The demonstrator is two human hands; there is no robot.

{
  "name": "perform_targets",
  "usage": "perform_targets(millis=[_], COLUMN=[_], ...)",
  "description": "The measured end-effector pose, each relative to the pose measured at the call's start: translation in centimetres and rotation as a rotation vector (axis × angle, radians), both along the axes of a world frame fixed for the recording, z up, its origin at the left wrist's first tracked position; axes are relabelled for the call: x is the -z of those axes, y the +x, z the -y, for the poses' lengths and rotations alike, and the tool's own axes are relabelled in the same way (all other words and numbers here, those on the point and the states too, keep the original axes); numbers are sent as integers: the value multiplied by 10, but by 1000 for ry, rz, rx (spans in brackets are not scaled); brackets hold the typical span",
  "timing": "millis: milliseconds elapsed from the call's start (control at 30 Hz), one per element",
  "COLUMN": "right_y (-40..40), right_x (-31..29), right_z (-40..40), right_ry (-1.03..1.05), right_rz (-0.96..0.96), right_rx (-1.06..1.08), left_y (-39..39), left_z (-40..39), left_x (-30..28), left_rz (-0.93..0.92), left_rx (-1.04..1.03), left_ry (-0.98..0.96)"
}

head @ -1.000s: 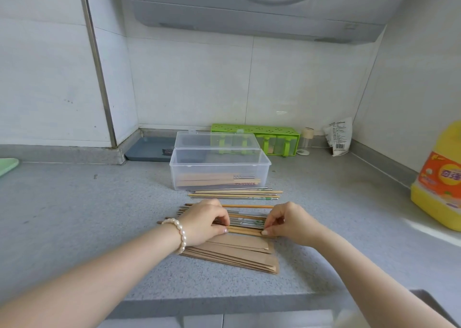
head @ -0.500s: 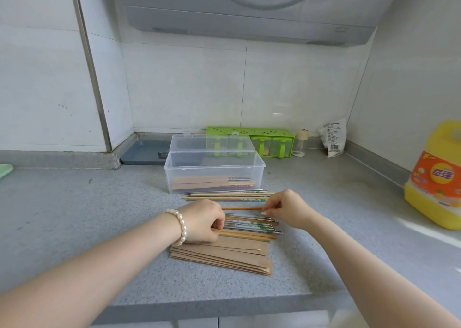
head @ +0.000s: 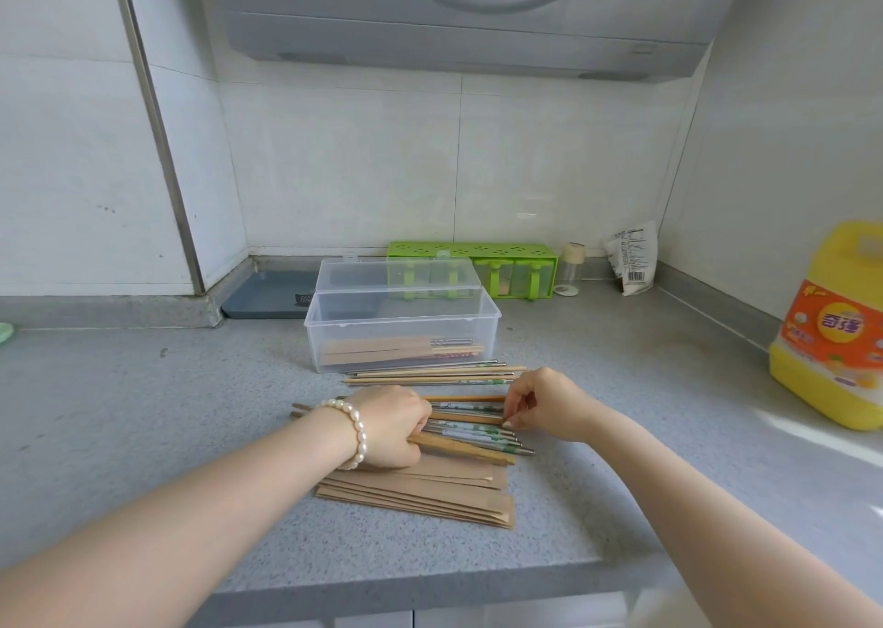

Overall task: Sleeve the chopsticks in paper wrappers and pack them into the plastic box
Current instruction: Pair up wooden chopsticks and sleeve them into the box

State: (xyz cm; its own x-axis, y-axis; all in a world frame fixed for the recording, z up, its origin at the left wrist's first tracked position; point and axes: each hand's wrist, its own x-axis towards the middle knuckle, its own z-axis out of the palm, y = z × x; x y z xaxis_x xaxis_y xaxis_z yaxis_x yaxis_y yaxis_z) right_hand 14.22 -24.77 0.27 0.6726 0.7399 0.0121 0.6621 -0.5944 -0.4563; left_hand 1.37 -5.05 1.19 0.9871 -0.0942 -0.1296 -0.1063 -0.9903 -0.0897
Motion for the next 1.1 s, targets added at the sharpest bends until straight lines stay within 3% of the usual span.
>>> perform_targets(millis=[167, 333, 700, 767, 900, 1100], right_y=[3, 4, 23, 30, 36, 41], right_x=[7, 7, -17, -12, 1, 7], right_z=[7, 7, 13, 11, -5, -6], right_ry=[16, 118, 483, 428, 219, 88], right_rz=[-7, -31, -618, -541, -166, -180], right_rx=[16, 43, 4, 61, 166, 109], left_y=[2, 6, 30, 32, 39, 51], left_z=[-3, -1, 3, -3, -13, -13], left_x=[0, -6, -18, -17, -11, -3], left_rz=[39, 237, 355, 337, 294, 227], left_rx=[-8, -26, -127, -152, -210, -226], left_ry=[-20, -40, 149, 125, -105, -225])
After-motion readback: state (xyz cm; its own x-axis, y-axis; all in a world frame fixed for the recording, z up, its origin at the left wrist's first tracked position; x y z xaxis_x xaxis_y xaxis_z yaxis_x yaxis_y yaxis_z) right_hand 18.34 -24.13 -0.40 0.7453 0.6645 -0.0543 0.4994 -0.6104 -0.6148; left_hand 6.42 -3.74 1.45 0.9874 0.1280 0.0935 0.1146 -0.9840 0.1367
